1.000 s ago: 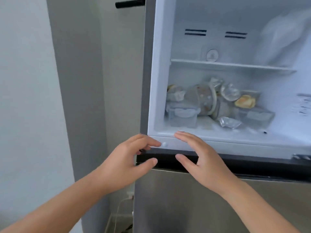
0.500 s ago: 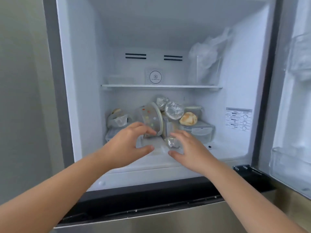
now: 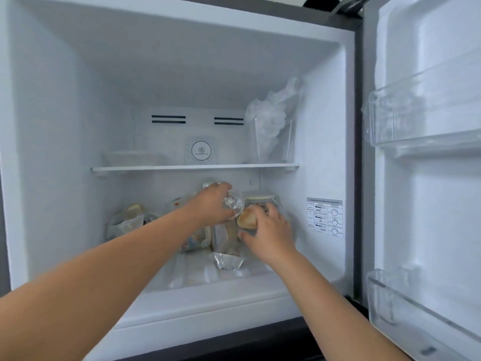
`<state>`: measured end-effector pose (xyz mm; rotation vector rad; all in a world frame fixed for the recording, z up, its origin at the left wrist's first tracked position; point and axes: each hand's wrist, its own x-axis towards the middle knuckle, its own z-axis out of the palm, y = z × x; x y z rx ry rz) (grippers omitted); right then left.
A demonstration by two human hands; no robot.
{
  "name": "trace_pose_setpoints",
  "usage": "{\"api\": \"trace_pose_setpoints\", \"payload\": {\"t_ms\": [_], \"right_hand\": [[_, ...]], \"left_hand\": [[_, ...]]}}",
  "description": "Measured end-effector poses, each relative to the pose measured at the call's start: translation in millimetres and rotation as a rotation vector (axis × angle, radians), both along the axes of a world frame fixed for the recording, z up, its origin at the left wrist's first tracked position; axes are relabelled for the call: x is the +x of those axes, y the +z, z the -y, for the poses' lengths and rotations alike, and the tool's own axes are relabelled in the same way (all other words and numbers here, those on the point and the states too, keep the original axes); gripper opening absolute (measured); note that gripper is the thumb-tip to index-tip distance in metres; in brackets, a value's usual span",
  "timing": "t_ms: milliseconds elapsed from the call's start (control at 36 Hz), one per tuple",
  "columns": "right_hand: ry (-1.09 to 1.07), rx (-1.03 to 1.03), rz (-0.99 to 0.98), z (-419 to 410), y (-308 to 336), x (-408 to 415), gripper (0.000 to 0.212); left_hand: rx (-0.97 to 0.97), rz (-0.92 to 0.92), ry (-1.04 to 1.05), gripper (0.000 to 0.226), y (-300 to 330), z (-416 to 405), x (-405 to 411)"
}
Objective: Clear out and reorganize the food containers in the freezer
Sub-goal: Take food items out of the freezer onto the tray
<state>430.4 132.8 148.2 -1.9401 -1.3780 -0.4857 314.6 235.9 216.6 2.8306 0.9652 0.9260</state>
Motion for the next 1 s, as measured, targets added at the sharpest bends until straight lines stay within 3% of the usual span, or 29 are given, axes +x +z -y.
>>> {"api": "trace_pose_setpoints", "payload": {"t_ms": [111, 333, 472, 667, 861, 1000], "right_hand": [[0.031, -0.021, -0.058, -14, 1, 6, 0.068], [0.140, 0.053, -0.153, -19, -1, 8, 0.046], [0.195, 0.134, -0.176, -14, -1, 5, 0.044], [0.337, 0.253, -0.193, 3, -3, -8, 0.051], [0.509, 0.340, -0.183, 25, -2, -44, 0.054], [0.641, 0.344, -0.153, 36, -4, -80, 0.055]], "left_hand": [[-0.034, -0.019, 0.061, 0.082, 5, -12, 14], [-0.023, -0.072, 0.097, 0.086, 6, -22, 16], [-0.015, 0.003, 0.011, 0.090, 4, -13, 1], [0.026, 0.060, -0.047, 0.085, 1, 12, -39], [0.088, 0.120, -0.056, 0.093, -3, 42, -98], [0.125, 0.173, -0.089, 0.082, -18, 61, -152]]}}
